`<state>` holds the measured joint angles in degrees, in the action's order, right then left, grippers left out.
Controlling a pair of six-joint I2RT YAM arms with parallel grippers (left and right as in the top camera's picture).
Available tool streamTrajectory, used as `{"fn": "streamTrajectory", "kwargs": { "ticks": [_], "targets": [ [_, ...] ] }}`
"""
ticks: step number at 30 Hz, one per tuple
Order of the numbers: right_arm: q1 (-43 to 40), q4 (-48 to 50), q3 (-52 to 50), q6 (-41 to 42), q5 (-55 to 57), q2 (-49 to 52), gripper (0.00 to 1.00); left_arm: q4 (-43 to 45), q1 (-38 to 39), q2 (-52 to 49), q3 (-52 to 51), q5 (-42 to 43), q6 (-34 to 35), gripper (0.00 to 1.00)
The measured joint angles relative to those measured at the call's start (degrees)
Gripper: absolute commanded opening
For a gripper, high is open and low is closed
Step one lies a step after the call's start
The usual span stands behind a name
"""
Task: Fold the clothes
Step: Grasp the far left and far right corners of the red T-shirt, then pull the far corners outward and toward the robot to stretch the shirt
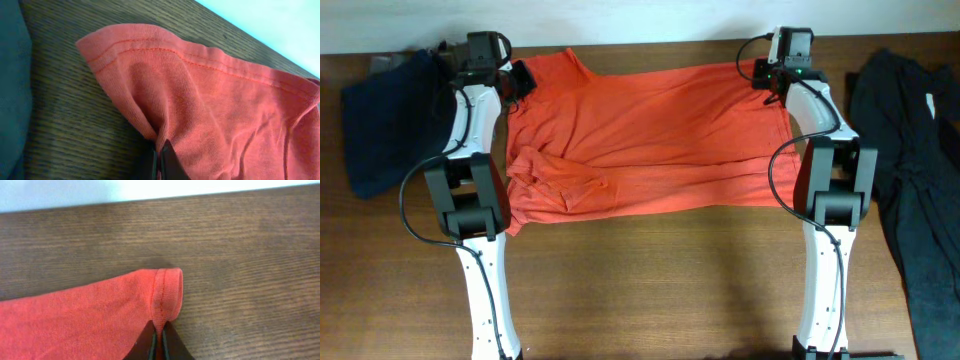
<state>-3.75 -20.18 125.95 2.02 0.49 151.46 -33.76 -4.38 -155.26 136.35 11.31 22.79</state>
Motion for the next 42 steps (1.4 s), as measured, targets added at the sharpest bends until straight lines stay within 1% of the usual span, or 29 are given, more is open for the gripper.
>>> {"fn": "streamTrajectory", "kwargs": {
  "ticks": [5,10,20,28,30,31,34,37,42],
  "targets": [
    [0.0,-5.4,5.1,1.0,0.2,0.7,0.04,0.3,0.0,0.0,0.0,-0.2,0.0,0.01],
    [0.0,-7.1,9.2,1.1,0.2,0.7,0.04,0.2,0.0,-0.1,0.4,0.2,0.0,0.01],
    [0.1,-9.0,9.4,1.2,0.2,0.7,0.04,-3.5,-0.1,-1.1,6.0,3.1,0.0,0.01],
    [0.1,-9.2,9.4,1.2,0.2,0.7,0.04,-11.7,-0.1,-1.1,10.3,3.5,0.0,0.01],
    [0.1,-9.3,9.4,1.2,0.2,0.7,0.07,-12.9,-0.3,-1.2,11.4,3.5,0.0,0.01],
    [0.1,-9.6,9.4,1.3,0.3,0.7,0.07,-13.7,-0.6,-1.2,12.1,3.6,0.0,0.01],
    [0.0,-9.8,9.4,1.2,0.4,0.7,0.07,-15.8,-1.6,-1.2,12.5,3.8,0.0,0.01],
    [0.0,-9.8,9.4,1.2,0.4,0.7,0.04,-17.4,-3.0,-1.3,12.5,4.0,0.0,0.01],
    [-0.3,-10.9,9.4,1.2,0.3,0.7,0.04,-17.7,-4.5,-1.3,12.5,5.9,0.0,0.01]
  ]
}}
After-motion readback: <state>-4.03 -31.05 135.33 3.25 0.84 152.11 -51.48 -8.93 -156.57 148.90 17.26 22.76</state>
